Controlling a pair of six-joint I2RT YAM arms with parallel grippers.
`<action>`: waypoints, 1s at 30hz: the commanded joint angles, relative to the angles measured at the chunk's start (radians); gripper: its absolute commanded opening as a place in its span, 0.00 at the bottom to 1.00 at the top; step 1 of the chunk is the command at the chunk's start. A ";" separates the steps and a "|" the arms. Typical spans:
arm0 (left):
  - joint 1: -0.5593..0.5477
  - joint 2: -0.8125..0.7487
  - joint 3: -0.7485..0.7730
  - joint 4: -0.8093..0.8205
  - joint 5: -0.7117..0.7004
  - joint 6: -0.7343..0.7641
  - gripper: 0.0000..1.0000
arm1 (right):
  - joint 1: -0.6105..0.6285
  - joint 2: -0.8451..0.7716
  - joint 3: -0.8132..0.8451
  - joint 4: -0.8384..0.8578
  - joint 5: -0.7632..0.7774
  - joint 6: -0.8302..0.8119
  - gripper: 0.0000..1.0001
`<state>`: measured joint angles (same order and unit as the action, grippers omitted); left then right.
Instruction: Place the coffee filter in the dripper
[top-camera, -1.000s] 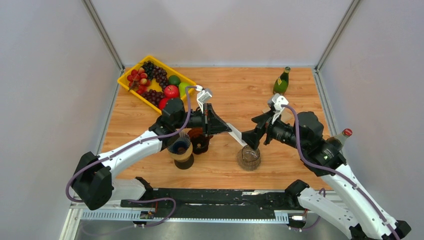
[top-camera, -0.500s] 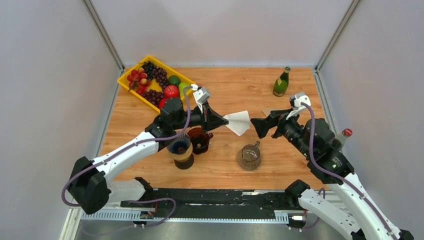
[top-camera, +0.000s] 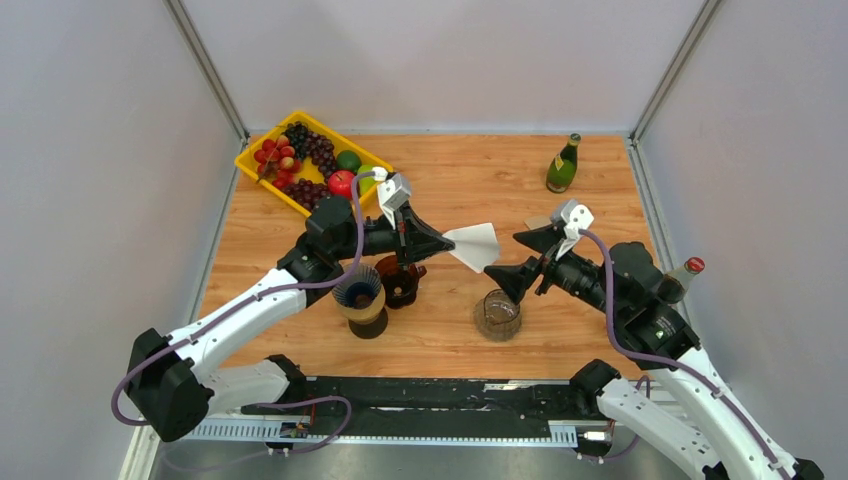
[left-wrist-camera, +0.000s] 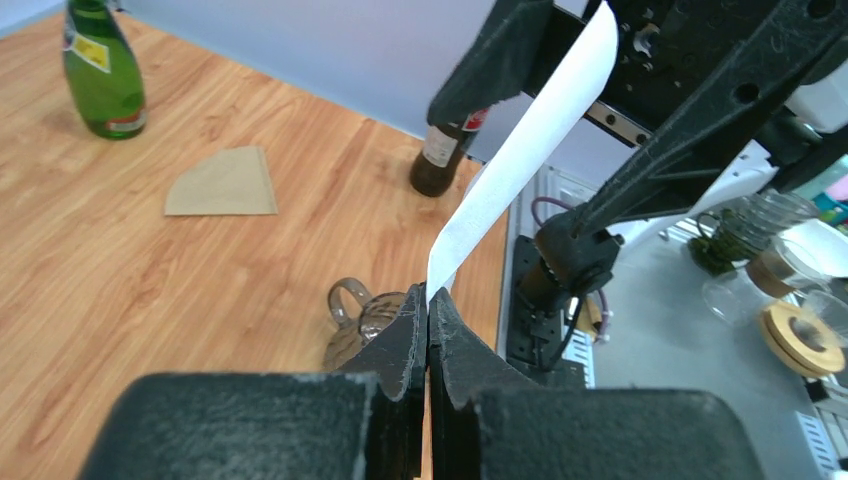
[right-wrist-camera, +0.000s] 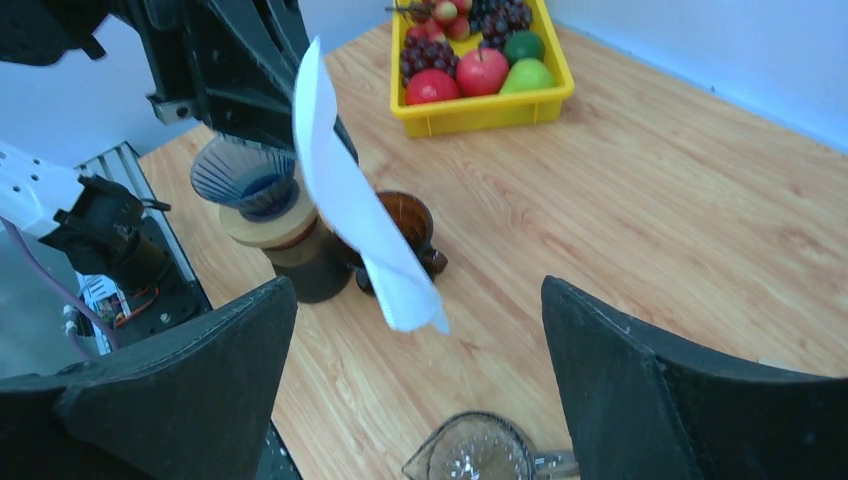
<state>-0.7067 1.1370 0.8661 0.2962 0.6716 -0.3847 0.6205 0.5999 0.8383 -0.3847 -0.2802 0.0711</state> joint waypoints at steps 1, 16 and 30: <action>-0.004 -0.016 -0.009 0.073 0.120 -0.058 0.00 | 0.001 0.024 -0.004 0.219 -0.066 -0.016 0.95; -0.004 -0.039 -0.001 0.028 0.115 -0.095 0.00 | 0.001 0.129 0.025 0.304 -0.098 0.063 0.00; -0.004 -0.079 0.011 -0.072 0.010 -0.054 0.92 | 0.000 0.197 0.101 0.176 -0.046 0.099 0.00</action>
<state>-0.7071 1.0824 0.8593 0.2676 0.7345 -0.4625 0.6250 0.8234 0.8768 -0.1864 -0.3092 0.1410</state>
